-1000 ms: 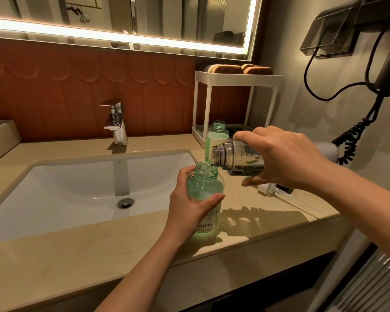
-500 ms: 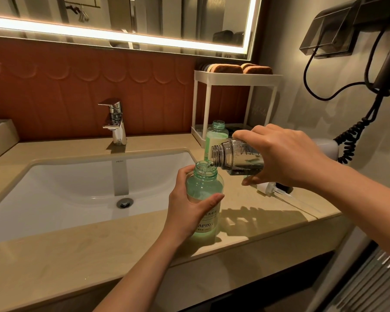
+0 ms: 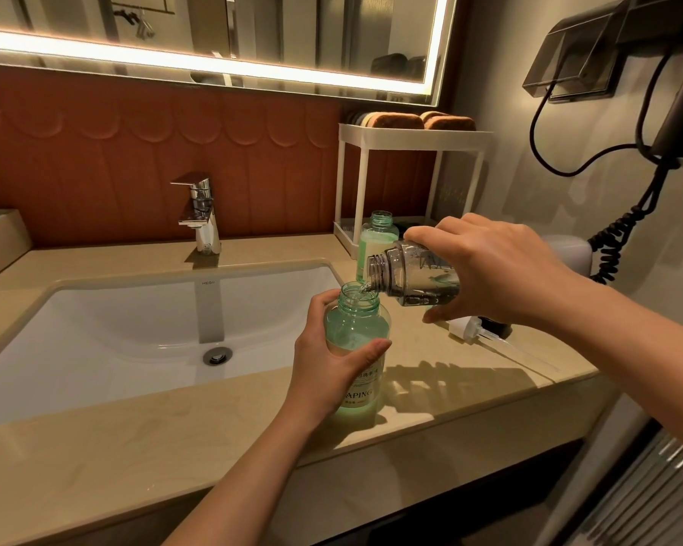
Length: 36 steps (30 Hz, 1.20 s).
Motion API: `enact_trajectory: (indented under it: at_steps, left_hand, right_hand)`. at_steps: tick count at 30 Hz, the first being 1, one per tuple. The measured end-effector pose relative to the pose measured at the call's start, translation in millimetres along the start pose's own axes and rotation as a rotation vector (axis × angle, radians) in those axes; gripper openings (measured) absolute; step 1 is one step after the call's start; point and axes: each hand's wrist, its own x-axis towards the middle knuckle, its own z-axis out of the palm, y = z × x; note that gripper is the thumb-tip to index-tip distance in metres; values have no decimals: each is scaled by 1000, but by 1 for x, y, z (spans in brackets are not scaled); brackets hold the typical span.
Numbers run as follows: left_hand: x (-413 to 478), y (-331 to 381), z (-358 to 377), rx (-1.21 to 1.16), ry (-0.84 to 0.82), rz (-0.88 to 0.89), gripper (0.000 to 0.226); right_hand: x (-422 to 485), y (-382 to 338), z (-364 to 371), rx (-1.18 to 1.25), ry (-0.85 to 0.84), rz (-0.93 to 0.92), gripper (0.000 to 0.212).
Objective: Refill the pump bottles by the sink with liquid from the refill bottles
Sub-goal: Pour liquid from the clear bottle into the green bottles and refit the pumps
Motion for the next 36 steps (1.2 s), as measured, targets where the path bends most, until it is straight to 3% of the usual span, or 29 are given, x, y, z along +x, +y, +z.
enact_trajectory:
  at_steps: [36]
  left_hand:
    - [1,-2,0,-4,10,19,61]
  right_hand:
    - [6,0,-9,-109,-24,-43,93]
